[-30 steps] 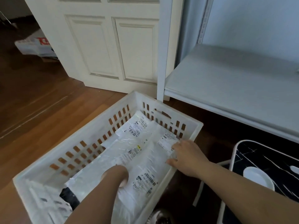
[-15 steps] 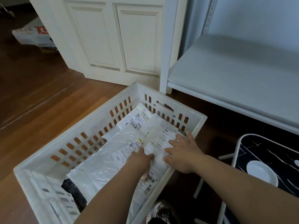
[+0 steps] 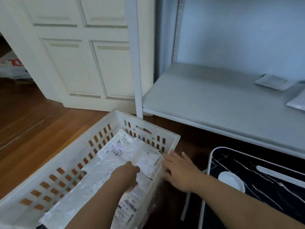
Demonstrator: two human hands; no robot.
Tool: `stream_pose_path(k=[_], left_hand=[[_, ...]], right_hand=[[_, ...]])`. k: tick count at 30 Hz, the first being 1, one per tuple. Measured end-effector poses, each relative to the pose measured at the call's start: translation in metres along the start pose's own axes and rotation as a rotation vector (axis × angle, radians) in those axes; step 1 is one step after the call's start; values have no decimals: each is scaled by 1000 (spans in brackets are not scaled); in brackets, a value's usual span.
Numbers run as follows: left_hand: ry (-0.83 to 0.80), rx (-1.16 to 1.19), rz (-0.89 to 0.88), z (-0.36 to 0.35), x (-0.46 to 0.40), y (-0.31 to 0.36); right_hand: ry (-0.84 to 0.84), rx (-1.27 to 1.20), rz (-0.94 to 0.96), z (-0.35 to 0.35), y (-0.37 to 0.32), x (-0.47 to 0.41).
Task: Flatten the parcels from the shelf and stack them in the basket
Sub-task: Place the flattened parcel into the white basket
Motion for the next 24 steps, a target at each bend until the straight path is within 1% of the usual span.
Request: stream_pose_path(k=[2,5,8,12,14,17,19,20,22,24], left_hand=[[82,-12,-26,27,5,17],[229,-10,-108,79,6,70],[323,19,-254,118,0,155],[369,19,-462,136,-8,270],[366,-2,-578,134,-10,324],[331,-10,-679,127,-14,388],[298,-8,-701,119,-21,416],[276,-11,-706,116,-25,426],[238,-36,-699,111,-37,442],[221,-52,-669,107,-52,453]], right_hand=[[-8,57,-51,12,26,14],[38,67,-184,39,77,45],[142,-25,-330,57,136,87],[203,-115,-490,57,202,138],[260,-158,-545,58,232,167],[309,-164,-688,53,287,206],[326,-174,-763,49,321,226],[303,-160,-785,48,336,233],[254,-78,-814,47,368,240],[243,-6,-836,52,397,243]])
Point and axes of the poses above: each hand's wrist, its own x-axis away from the middle knuckle, its own z-axis out of the back of the hand, y = z × x, the point moved 4 cm from there along -x, towards the middle knuckle, and after that the axes turned 6 degrees about -z, right-handed, at the moved point
